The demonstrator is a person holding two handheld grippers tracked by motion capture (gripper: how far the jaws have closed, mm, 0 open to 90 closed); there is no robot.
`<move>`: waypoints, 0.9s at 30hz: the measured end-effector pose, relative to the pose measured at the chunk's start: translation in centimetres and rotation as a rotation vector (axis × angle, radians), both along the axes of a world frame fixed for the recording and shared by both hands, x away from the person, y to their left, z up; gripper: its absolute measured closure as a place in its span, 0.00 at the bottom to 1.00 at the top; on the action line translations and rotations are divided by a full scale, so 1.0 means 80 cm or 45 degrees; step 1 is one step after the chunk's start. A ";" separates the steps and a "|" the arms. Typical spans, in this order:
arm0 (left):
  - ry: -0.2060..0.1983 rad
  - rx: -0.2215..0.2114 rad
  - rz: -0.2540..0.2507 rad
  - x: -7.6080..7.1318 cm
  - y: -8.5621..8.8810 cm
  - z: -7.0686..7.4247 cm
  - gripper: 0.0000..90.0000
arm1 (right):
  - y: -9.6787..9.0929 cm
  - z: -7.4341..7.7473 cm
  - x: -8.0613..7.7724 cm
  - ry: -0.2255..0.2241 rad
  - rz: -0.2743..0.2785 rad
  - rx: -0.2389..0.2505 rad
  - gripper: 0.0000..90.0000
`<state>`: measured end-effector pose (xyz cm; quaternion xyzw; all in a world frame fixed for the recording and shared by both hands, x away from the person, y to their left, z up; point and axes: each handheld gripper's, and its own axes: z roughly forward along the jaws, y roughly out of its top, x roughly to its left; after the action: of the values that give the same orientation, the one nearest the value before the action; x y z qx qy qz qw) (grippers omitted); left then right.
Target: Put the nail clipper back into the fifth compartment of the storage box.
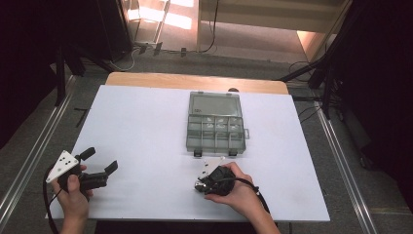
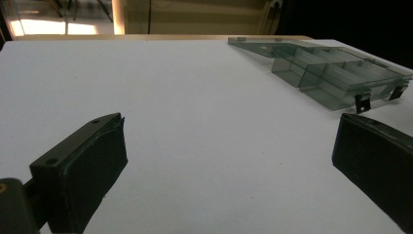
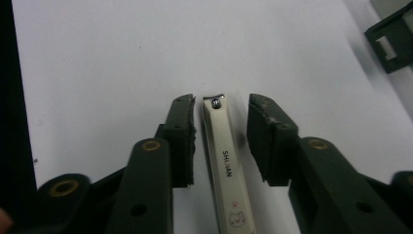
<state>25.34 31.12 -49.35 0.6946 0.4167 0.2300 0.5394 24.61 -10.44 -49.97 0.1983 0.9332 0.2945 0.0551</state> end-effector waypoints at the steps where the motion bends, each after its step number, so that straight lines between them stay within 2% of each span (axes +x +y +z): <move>1: 0.000 0.000 -0.001 0.000 0.000 0.000 0.00 | 0.000 0.000 0.000 0.000 0.000 0.000 0.79; 2: 0.000 0.001 0.000 0.000 0.000 0.000 0.00 | 0.000 -0.001 -0.001 -0.008 0.016 0.006 0.81; 3: 0.000 0.001 -0.001 0.000 0.000 0.000 0.00 | 0.000 -0.003 -0.006 -0.046 0.030 0.006 0.82; 6: 0.001 0.006 -0.001 0.000 -0.001 0.000 0.00 | -0.003 -0.006 -0.009 -0.067 0.015 0.036 0.83; 9: 0.004 0.013 -0.001 0.000 -0.001 0.000 0.00 | -0.008 -0.010 -0.008 -0.031 -0.003 0.087 0.87; 11: 0.004 0.015 0.000 0.000 -0.001 0.000 0.00 | -0.005 -0.007 -0.008 -0.030 -0.008 0.061 0.88; 18: 0.004 0.011 0.002 0.000 -0.001 -0.001 0.00 | -0.001 -0.004 -0.007 0.012 -0.061 0.049 0.88; 23: 0.006 0.003 0.004 0.000 0.000 -0.001 0.00 | -0.002 -0.002 -0.008 0.038 -0.096 0.063 0.88; 27: 0.006 0.000 0.004 0.001 0.000 -0.001 0.00 | -0.006 0.005 -0.008 0.028 -0.124 0.098 0.88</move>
<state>25.39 31.13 -49.39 0.6945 0.4190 0.2292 0.5381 23.98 -10.91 -49.60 0.2485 0.9110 0.3251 0.0513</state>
